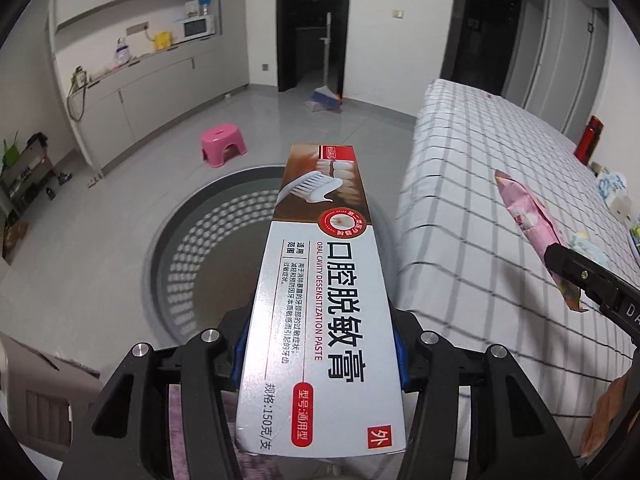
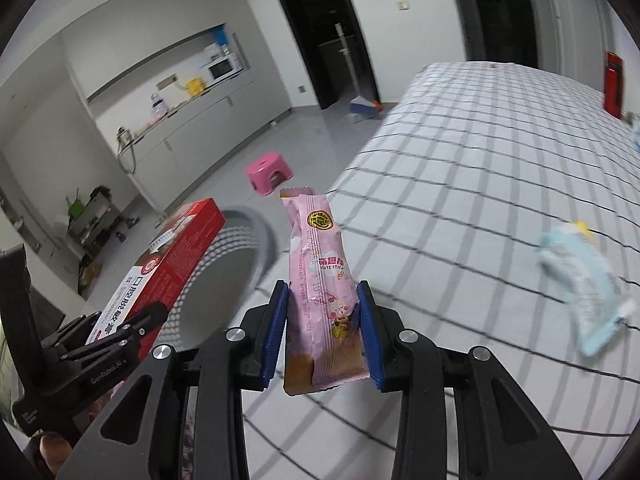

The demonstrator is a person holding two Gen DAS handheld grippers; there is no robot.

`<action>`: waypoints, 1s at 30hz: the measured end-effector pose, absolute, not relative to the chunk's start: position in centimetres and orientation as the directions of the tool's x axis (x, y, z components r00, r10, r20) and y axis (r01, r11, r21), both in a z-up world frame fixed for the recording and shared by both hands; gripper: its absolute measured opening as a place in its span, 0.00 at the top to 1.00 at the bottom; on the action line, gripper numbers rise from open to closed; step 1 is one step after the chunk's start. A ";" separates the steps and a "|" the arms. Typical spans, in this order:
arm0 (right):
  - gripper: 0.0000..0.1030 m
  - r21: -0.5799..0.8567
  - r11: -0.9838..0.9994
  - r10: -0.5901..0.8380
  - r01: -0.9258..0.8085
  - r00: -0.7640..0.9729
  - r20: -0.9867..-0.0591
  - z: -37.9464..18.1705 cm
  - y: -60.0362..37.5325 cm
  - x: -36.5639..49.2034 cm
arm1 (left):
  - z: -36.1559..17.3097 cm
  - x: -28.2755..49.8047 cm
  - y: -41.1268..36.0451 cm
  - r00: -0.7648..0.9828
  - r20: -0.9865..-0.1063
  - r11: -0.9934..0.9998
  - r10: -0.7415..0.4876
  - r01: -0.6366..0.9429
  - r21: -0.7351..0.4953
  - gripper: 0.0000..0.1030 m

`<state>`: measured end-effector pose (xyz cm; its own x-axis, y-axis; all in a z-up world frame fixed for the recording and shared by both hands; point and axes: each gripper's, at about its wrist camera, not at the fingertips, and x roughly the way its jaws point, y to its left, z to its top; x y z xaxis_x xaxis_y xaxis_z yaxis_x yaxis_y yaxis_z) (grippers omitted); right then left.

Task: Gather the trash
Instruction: 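Carry the snack bar and toothpaste box over the grey basket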

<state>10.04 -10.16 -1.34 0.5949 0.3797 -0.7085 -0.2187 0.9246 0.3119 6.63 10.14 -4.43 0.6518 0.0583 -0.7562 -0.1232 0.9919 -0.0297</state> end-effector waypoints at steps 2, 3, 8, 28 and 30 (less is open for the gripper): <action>0.67 0.310 0.919 0.394 -0.243 0.577 -0.715 -1.6 -8.4 10.4 | -4.7 6.5 11.7 0.648 -0.758 0.989 0.067 -0.144 -0.036 0.50; 0.67 0.308 0.916 0.401 -0.257 0.567 -0.719 -1.7 -7.4 10.6 | -4.8 6.5 12.2 0.648 -0.759 0.988 0.070 -0.150 -0.037 0.50; 0.67 0.309 0.900 0.432 -0.308 0.528 -0.731 -2.1 -3.8 11.8 | -5.6 6.2 15.7 0.635 -0.766 0.979 0.096 -0.198 -0.042 0.50; 0.67 0.288 0.858 0.474 -0.426 0.442 -0.762 -4.5 4.9 15.0 | -8.2 6.8 21.3 0.586 -0.795 0.960 0.155 -0.281 -0.020 0.50; 0.67 0.288 0.856 0.475 -0.429 0.437 -0.764 -4.5 5.1 15.6 | -8.2 7.0 21.4 0.584 -0.796 0.959 0.160 -0.284 -0.016 0.50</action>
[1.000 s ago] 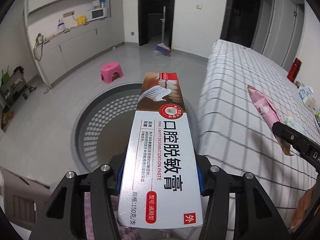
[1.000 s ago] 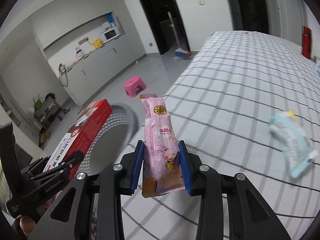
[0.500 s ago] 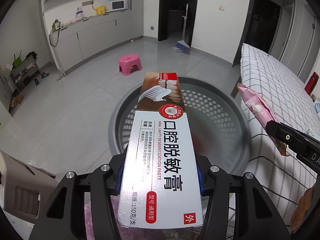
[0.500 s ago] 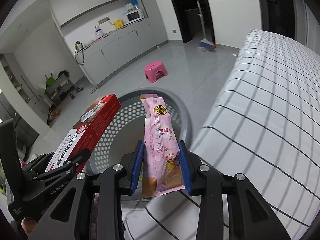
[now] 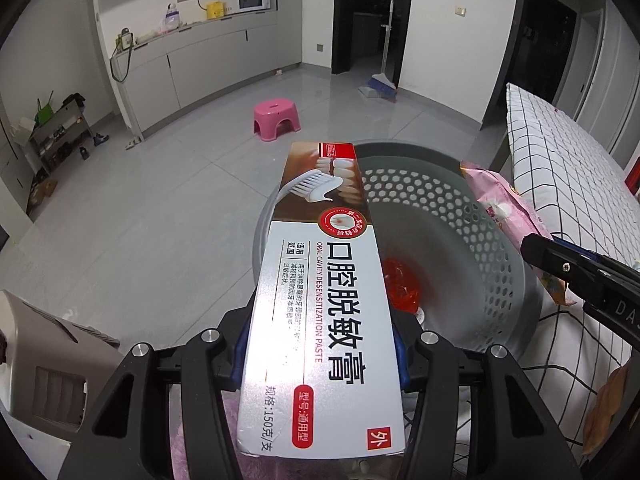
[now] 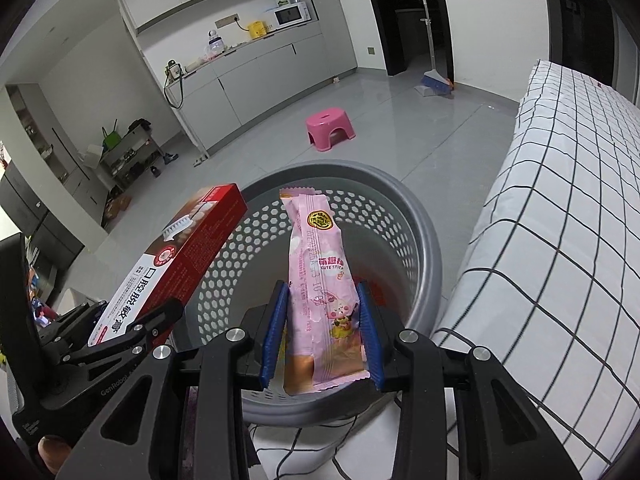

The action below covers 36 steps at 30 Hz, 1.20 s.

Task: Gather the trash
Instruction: 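Carry the snack bar and toothpaste box over the grey basket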

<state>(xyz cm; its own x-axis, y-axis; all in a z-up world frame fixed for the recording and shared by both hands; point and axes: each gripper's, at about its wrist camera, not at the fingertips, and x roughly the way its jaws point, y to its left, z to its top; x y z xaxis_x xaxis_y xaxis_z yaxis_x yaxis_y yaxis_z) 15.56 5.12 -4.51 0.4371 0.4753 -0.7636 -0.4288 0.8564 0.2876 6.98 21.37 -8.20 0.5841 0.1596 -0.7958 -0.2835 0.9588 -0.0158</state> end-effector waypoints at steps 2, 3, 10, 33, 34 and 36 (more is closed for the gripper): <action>0.67 0.287 0.857 0.474 -0.429 0.434 -0.766 -4.7 5.3 15.7 | -8.3 7.1 21.4 0.582 -0.798 0.959 0.158 -0.284 -0.017 0.50; 0.67 0.287 0.857 0.473 -0.429 0.432 -0.768 -4.8 5.4 15.8 | -8.3 7.1 21.4 0.582 -0.798 0.959 0.159 -0.283 -0.015 0.50; 0.67 0.296 0.858 0.473 -0.420 0.421 -0.774 -5.4 5.3 16.3 | -8.5 7.9 21.1 0.579 -0.801 0.961 0.153 -0.275 -0.016 0.50; 0.65 0.318 0.863 0.474 -0.393 0.409 -0.780 -5.7 4.9 16.3 | -8.7 8.7 21.4 0.572 -0.808 0.962 0.141 -0.272 -0.025 0.50; 0.65 0.320 0.863 0.474 -0.391 0.409 -0.780 -5.7 4.9 16.3 | -8.7 8.7 21.4 0.573 -0.806 0.962 0.145 -0.273 -0.022 0.50; 0.60 0.324 0.864 0.475 -0.386 0.408 -0.780 -5.7 4.8 16.4 | -8.7 8.6 21.3 0.573 -0.806 0.962 0.146 -0.273 -0.020 0.49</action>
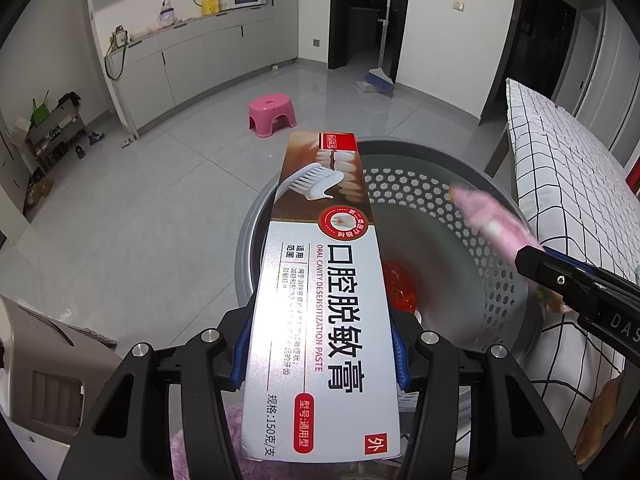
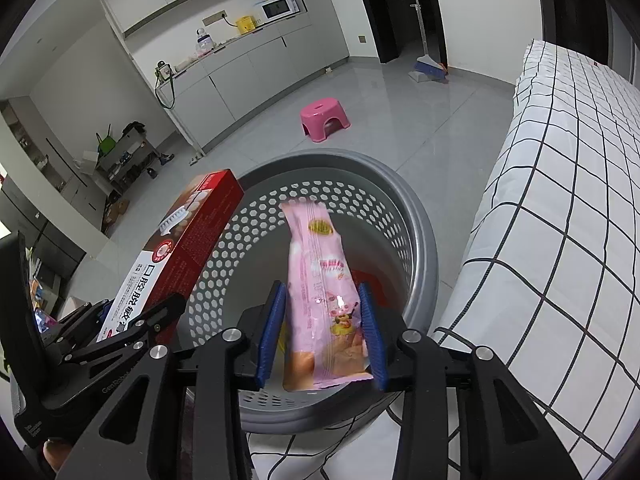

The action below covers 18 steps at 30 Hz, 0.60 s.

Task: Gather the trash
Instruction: 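Carry the snack bar and toothpaste box over the grey basket, then open both grippers to drop the snack bar and toothpaste box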

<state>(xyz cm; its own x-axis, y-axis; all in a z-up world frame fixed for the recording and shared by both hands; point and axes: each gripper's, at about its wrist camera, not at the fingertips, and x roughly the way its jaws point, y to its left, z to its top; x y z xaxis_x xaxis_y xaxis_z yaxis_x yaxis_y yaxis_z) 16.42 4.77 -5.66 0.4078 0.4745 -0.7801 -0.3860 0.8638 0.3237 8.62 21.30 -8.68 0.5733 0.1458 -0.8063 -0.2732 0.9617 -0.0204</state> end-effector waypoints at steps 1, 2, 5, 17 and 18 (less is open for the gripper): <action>0.58 0.325 0.864 0.475 -0.384 0.411 -0.778 -5.6 4.7 16.4 | -8.7 8.6 21.3 0.574 -0.806 0.962 0.146 -0.274 -0.021 0.48; 0.54 0.325 0.864 0.476 -0.384 0.414 -0.776 -5.6 4.7 16.4 | -8.6 8.6 21.3 0.576 -0.804 0.962 0.146 -0.274 -0.022 0.45; 0.49 0.322 0.865 0.475 -0.384 0.424 -0.771 -5.4 4.6 16.3 | -8.3 8.4 21.3 0.584 -0.797 0.960 0.152 -0.278 -0.020 0.39; 0.47 0.333 0.865 0.479 -0.375 0.423 -0.769 -5.3 4.6 16.5 | -8.3 8.4 21.5 0.577 -0.802 0.958 0.153 -0.285 -0.022 0.36; 0.47 0.333 0.865 0.479 -0.375 0.423 -0.769 -5.3 4.6 16.5 | -8.2 8.4 21.5 0.577 -0.802 0.958 0.153 -0.285 -0.023 0.36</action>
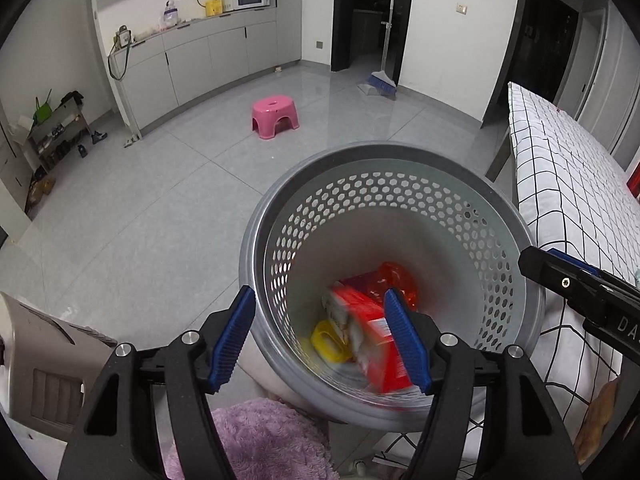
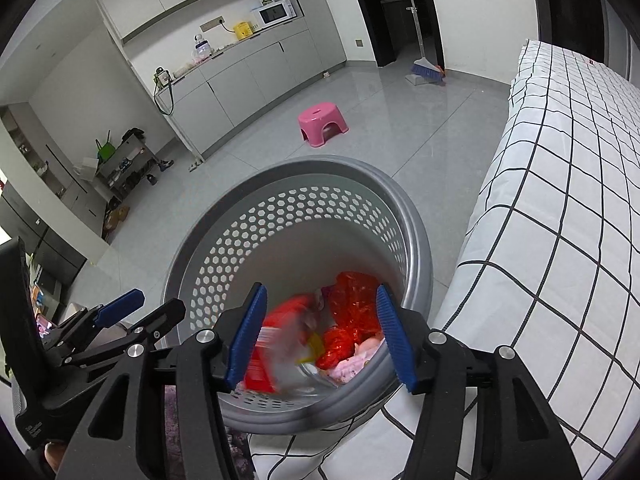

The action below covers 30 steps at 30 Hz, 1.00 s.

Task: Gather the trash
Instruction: 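Open both grippers to drop the snack bar and toothpaste box, then move both tools back from the basket to the table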

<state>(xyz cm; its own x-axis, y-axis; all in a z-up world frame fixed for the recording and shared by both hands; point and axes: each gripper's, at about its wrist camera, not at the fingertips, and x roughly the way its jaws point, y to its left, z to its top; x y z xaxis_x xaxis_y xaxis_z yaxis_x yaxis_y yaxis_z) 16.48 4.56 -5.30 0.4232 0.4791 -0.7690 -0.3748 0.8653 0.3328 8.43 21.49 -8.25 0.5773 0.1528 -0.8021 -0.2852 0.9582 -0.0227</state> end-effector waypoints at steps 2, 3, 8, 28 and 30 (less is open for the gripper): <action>0.47 0.333 0.865 0.479 -0.375 0.423 -0.769 -5.3 4.6 16.5 | -8.2 8.4 21.5 0.577 -0.802 0.958 0.153 -0.286 -0.023 0.36; 0.47 0.333 0.865 0.479 -0.375 0.424 -0.769 -5.3 4.6 16.5 | -8.2 8.4 21.5 0.578 -0.802 0.958 0.153 -0.286 -0.023 0.36; 0.46 0.335 0.865 0.480 -0.373 0.424 -0.768 -5.3 4.6 16.4 | -8.1 8.3 21.5 0.578 -0.801 0.958 0.152 -0.286 -0.024 0.35; 0.45 0.336 0.869 0.480 -0.364 0.450 -0.753 -4.3 3.5 15.6 | -6.6 7.5 21.5 0.595 -0.788 0.955 0.155 -0.294 -0.035 0.28; 0.45 0.336 0.870 0.479 -0.361 0.457 -0.750 -4.1 3.2 15.4 | -6.3 7.4 21.3 0.598 -0.787 0.956 0.153 -0.292 -0.036 0.27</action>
